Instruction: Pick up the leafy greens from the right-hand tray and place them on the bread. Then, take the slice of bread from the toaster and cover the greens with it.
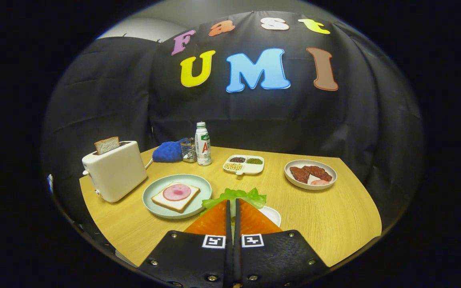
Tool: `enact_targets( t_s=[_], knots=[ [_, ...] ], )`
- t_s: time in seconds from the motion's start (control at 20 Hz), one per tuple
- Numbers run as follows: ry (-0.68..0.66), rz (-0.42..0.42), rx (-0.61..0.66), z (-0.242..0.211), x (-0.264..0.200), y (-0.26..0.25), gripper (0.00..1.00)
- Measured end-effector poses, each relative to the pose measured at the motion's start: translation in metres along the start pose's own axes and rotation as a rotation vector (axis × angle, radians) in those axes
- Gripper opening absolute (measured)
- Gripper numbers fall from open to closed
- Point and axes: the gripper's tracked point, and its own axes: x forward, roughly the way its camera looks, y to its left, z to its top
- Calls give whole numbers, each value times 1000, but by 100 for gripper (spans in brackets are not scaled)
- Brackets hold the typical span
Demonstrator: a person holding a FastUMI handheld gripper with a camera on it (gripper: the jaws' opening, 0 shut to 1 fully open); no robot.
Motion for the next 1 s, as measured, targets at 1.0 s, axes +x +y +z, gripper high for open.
enact_targets(
  t_s=[1.0],
  knots=[
    [-36,160,4,34,75,125,1]
  ],
)
